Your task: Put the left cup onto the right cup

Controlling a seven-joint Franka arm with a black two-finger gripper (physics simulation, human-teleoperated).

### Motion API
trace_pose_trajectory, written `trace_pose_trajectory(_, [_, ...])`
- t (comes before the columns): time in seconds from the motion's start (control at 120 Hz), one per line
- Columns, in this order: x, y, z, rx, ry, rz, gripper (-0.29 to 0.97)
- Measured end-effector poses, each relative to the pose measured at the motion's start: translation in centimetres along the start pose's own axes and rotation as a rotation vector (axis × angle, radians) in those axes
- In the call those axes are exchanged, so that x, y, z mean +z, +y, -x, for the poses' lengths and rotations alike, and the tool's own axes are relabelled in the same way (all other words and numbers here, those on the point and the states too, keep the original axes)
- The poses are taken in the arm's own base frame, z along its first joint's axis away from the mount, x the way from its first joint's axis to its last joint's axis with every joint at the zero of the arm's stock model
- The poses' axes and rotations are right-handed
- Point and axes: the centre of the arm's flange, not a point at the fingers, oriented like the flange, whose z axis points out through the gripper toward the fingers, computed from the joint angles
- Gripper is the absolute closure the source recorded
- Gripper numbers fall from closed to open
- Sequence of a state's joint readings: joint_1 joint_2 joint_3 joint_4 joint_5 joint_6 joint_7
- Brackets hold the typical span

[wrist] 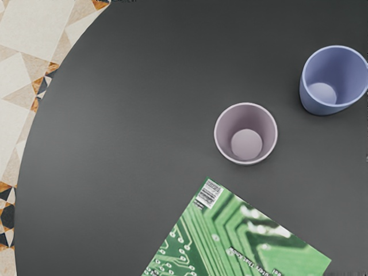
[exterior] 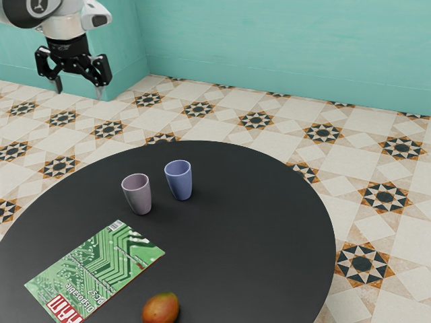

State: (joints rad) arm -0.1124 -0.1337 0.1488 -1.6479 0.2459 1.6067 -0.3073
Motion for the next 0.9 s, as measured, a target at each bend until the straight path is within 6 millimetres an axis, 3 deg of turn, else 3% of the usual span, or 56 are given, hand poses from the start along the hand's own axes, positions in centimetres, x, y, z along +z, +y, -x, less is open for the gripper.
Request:
trace_pose_trajectory(0.317, [1.0, -0.1, -0.3, 0.052, -0.011, -0.004, 0.0])
trace_pose_trajectory(0.625, [13.1, 4.1, -3.3, 0.103, -0.204, 0.002, 0.0])
trace_pose_trajectory(0.783, [20.0, 5.0, -2.9, 0.104, -0.306, 0.016, 0.0])
trace_pose_trajectory(0.9, [23.7, 5.7, -3.5, 0.107, -0.326, 0.019, 0.0])
